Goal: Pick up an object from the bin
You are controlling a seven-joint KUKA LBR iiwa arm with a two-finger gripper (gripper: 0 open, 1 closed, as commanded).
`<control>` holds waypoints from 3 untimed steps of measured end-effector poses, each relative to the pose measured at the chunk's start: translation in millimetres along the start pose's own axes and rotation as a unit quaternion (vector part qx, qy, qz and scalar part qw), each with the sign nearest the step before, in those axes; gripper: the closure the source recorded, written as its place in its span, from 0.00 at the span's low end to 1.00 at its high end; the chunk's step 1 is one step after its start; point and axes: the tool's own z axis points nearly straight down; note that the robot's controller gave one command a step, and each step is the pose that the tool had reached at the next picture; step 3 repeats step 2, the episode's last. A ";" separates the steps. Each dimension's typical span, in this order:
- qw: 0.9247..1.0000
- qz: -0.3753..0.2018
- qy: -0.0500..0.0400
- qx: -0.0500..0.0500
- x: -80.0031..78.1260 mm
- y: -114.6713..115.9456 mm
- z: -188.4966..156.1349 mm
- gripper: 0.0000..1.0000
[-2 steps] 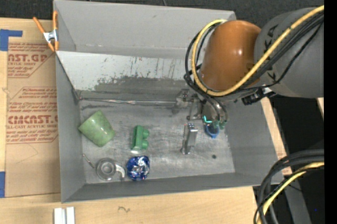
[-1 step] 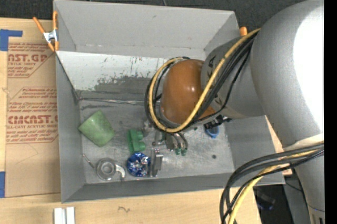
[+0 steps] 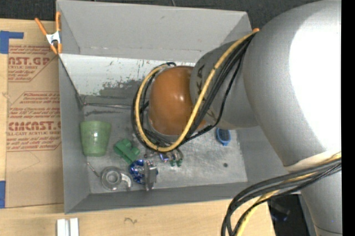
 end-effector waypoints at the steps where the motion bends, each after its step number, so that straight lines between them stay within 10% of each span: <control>1: 1.000 0.001 -0.002 -0.001 -1.5 -0.2 -1.6 1.00; 2: 1.000 -0.010 -0.002 0.000 -0.6 -7.3 -133.2 1.00; 3: 1.000 -0.010 -0.002 0.000 -0.6 -7.3 -133.2 1.00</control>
Offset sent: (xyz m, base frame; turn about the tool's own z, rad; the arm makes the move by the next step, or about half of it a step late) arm 0.0000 0.0000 0.0000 0.0000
